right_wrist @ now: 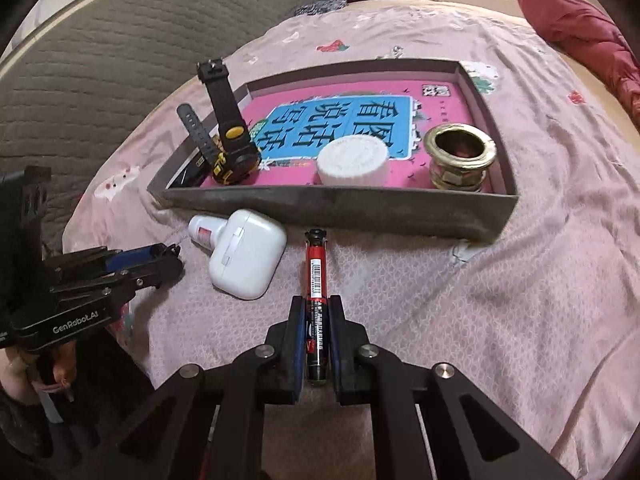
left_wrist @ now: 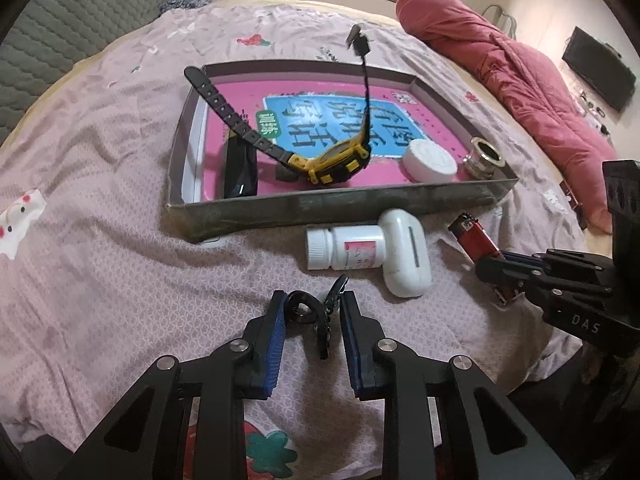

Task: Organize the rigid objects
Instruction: 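Lift the red lighter with the right tool while the left tool lifts the hair clip toward the box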

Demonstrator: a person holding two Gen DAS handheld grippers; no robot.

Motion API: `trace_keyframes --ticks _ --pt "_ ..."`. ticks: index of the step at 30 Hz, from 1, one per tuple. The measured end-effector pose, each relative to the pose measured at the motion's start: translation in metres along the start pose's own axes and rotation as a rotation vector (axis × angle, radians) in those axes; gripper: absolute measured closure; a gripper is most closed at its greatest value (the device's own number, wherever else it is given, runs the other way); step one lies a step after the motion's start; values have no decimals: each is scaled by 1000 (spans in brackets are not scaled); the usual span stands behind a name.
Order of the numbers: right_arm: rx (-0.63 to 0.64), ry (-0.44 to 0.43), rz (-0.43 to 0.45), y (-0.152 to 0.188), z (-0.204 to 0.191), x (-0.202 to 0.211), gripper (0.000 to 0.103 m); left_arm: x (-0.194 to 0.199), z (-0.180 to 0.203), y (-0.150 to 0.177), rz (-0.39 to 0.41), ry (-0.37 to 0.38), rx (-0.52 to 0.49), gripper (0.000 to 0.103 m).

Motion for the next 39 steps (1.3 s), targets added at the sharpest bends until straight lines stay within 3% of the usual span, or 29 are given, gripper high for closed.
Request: trace_keyframes --ticks 19,39 --pt "-11 -38 175 -6 -14 42 92 30 4 -6 72 -6 17 76" --pt "41 -28 220 -4 -36 53 92 44 12 -9 103 -21 1 76"
Point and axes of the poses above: each gripper's, at about its wrist camera, not at the fingertips, and x roughly against the way its jaws point, z to its right, y to its underside, the point moved 1 cm from there along -x, roughly the way its jaws point
